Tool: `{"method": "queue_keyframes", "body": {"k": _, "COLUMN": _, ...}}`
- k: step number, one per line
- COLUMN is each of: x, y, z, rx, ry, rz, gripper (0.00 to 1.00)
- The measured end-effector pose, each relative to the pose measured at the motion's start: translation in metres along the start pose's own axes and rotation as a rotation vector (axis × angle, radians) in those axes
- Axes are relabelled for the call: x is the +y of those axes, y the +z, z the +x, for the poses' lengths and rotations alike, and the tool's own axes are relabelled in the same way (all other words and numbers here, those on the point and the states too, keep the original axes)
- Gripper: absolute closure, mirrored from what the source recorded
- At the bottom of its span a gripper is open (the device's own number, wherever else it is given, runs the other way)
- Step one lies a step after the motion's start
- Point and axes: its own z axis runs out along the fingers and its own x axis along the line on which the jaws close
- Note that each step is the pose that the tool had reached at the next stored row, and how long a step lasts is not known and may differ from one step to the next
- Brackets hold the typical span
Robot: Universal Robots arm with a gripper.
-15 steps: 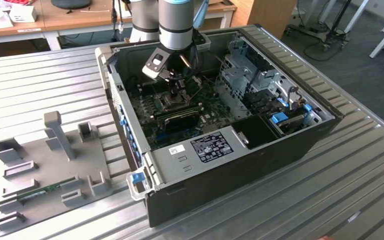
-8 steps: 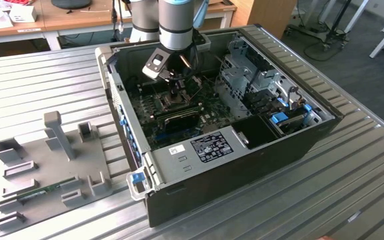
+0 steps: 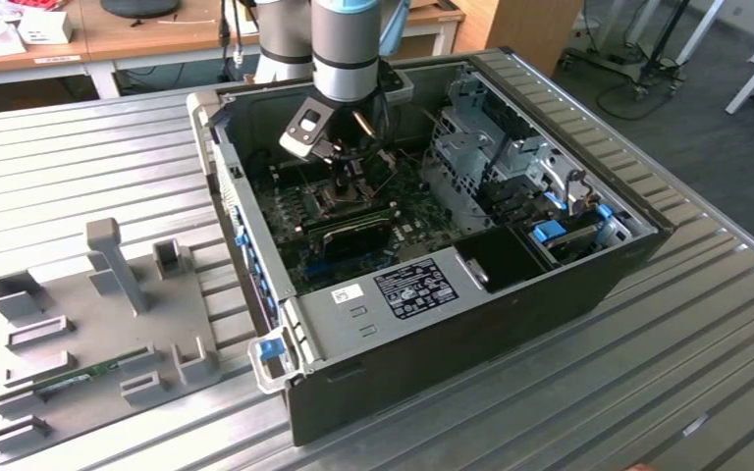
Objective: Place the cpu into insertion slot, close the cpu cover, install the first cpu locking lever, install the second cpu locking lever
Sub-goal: 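Place the cpu into insertion slot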
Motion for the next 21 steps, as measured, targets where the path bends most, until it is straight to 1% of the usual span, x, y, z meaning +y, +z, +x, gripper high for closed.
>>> {"method": "queue_keyframes", "body": {"k": 4, "x": 0.0, "y": 0.0013, "z": 0.0001, "rx": 0.001, "ry": 0.0, "rz": -0.0004, "gripper": 0.89}}
{"method": "queue_keyframes", "body": {"k": 7, "x": -0.0002, "y": 0.0027, "z": -0.0002, "rx": -0.0004, "ry": 0.0, "rz": 0.0006, "gripper": 0.89}}
{"method": "queue_keyframes", "body": {"k": 10, "x": -0.0002, "y": 0.0033, "z": -0.0001, "rx": 0.0003, "ry": 0.0, "rz": 0.0001, "gripper": 0.89}}
{"method": "queue_keyframes", "body": {"k": 21, "x": -0.0001, "y": 0.0036, "z": -0.0001, "rx": 0.0006, "ry": 0.0, "rz": -0.0001, "gripper": 0.89}}
